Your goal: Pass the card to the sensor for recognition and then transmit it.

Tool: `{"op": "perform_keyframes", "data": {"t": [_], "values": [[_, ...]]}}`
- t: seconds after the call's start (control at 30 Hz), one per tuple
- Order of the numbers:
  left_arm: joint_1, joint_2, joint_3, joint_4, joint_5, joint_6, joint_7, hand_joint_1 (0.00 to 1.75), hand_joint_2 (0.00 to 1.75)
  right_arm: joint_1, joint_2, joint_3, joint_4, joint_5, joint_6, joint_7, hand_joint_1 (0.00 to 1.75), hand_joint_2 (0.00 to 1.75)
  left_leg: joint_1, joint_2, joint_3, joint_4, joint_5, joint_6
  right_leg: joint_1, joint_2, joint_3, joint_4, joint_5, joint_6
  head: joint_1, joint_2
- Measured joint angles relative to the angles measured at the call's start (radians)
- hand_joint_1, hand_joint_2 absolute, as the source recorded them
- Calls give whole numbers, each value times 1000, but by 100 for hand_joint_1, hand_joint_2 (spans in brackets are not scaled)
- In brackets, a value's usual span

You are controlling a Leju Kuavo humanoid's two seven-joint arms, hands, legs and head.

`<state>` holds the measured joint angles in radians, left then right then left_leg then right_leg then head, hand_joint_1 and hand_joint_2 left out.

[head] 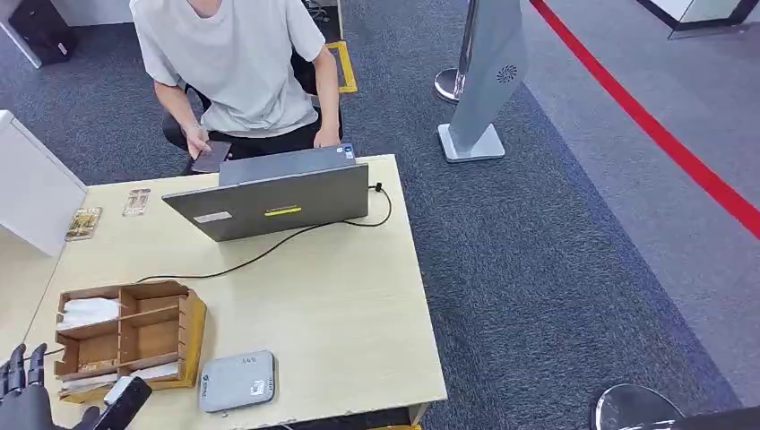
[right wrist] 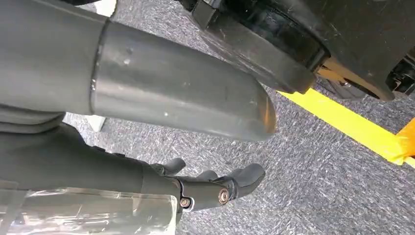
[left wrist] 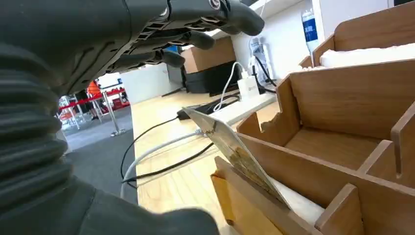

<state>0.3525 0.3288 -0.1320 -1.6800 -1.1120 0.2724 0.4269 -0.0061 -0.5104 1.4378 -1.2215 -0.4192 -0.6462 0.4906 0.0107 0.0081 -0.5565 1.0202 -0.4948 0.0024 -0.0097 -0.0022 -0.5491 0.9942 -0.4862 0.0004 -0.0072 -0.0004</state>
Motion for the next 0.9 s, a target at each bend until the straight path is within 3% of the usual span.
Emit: {"op": "perform_keyframes", "data": {"t": [0.17, 0.9], "values": [[3, -2, 2, 0, 37, -30, -26, 175, 175, 0, 0, 0, 0, 4, 0, 0, 0, 0, 0, 0, 0, 0, 0, 0, 0, 0, 0, 0, 0, 0, 0, 0], [6, -2, 6, 0, 47, -23, -42, 175, 175, 0, 0, 0, 0, 14, 4, 0, 0, 0, 0, 0, 0, 0, 0, 0, 0, 0, 0, 0, 0, 0, 0, 0]]}}
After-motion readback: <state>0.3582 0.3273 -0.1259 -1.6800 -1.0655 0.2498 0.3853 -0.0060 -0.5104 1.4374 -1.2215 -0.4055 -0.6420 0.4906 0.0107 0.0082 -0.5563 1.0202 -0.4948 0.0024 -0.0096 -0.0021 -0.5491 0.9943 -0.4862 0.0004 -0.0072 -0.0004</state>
